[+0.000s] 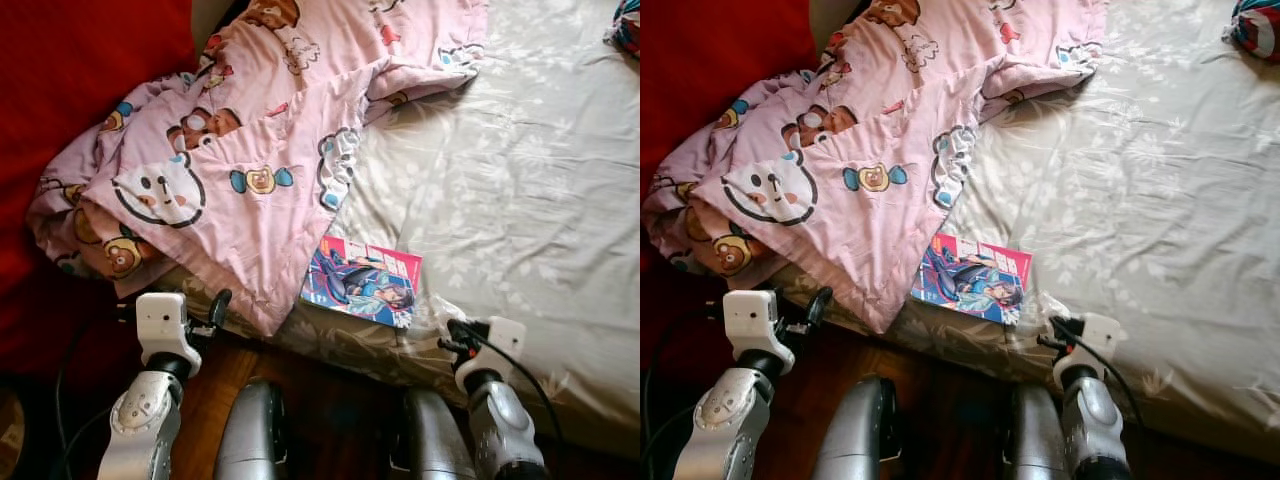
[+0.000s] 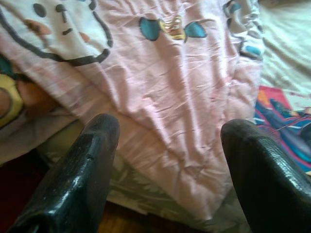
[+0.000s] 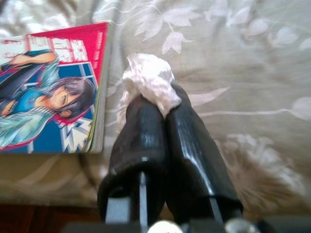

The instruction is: Clean up the room

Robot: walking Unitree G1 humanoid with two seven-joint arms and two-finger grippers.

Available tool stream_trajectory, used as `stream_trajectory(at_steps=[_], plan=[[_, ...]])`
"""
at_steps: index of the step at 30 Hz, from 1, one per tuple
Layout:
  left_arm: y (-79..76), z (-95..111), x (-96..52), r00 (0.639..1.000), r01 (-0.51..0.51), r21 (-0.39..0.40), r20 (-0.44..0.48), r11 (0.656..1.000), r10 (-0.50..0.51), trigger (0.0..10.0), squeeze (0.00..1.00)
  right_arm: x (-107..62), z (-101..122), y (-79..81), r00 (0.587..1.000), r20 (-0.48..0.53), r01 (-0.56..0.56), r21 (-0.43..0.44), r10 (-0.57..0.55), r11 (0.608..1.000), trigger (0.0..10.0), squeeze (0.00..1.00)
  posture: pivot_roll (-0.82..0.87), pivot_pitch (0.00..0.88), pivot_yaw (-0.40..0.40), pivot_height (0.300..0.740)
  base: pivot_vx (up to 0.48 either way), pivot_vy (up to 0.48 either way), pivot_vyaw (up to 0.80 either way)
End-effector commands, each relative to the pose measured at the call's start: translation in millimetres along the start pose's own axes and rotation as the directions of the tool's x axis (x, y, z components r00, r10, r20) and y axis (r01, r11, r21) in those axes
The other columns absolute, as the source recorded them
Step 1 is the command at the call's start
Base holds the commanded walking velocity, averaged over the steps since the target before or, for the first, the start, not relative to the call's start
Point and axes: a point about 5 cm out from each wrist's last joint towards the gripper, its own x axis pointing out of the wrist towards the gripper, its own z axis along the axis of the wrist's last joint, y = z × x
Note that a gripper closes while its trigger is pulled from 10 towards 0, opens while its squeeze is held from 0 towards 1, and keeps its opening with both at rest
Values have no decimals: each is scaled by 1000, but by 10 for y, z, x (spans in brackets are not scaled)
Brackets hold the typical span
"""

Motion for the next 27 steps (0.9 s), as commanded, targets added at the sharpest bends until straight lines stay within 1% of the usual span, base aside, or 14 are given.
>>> stream_trajectory(at_steps=[1, 2, 3, 6, 7, 9, 11, 12, 14, 18, 21, 22, 24, 27], plan=[[36, -105, -75, 999, -22, 4, -32, 1000, 22, 10000, 0, -86, 9, 14, 1000, 20, -12, -30, 13, 999, 9804, 0, -86, 219, 17, 630, 0, 0, 0], [35, -141, -100, 999, -30, -4, -39, 1000, 30, 10000, 0, -167, 33, 34, 999, 49, -14, -39, 16, 999, 10000, 0, -91, 216, 16, 630, 0, 0, 0], [33, -159, -111, 999, -34, -8, -42, 999, 34, 10000, 0, -200, 52, 48, 998, 67, -15, -35, 17, 999, 10000, 0, -92, 215, 15, 630, 0, 0, 0], [27, -191, -114, 998, -39, -11, -45, 999, 39, 10000, 0, -236, 80, 80, 996, 80, -24, -46, 28, 999, 10000, 0, -102, 206, 12, 630, 0, 0, 0], [25, -205, -115, 998, -44, -16, -46, 999, 43, 10000, 0, -249, 94, 92, 996, 86, -25, -73, 31, 997, 10000, 0, -103, 203, 12, 630, 0, 0, 0], [22, -229, -111, 998, -50, -21, -49, 999, 49, 10000, 0, -247, 77, 99, 997, 66, -21, -102, 28, 995, 10000, 0, -106, 195, 11, 630, 0, 0, 0], [21, -253, -102, 997, -55, -24, -52, 998, 54, 10000, 0, -236, 87, 67, 997, 74, 10, -135, 0, 991, 10000, 0, -102, 190, 12, 630, 0, 0, 0], [22, -293, -86, 996, -62, -22, -63, 998, 61, 10000, 0, -221, 120, 2, 994, 93, 66, -196, -49, 978, 10000, 0, -95, 181, 9, 630, 0, 0, 0], [36, -313, -78, 996, -66, -21, -68, 998, 64, 10000, 0, -185, 158, -17, 992, 110, 76, -202, -55, 976, 10000, 0, -101, 168, 9, 630, 0, 0, 0], [102, -366, -65, 993, -89, -23, -86, 996, 87, 10000, 0, -129, 143, -48, 996, 68, 71, -212, -57, 975, 10000, 0, -101, 153, 7, 655, 0, 0, 0], [149, -457, -81, 988, -103, -17, -119, 995, 101, 10000, 0, -142, -14, -105, 997, -19, 64, -219, -70, 974, 10000, 0, -95, 144, 5, 675, 0, 0, 0], [149, -457, -81, 988, -103, -17, -119, 995, 101, 10000, 0, -142, -14, -105, 997, -19, 64, -219, -70, 974, 10000, 0, -95, 144, 5, 675, 0, 0, 0], [155, -575, -109, 982, -105, -17, -162, 994, 101, 10000, 0, -190, -182, -165, 990, -103, 73, -229, -98, 971, 10000, 0, -93, 134, 2, 690, 0, 0, 0], [166, -698, -141, 973, -109, -19, -209, 994, 103, 10000, 0, -254, -334, -228, 976, -177, 80, -257, -128, 963, 10000, 0, -92, 127, 4, 710, 0, 0, 0]])
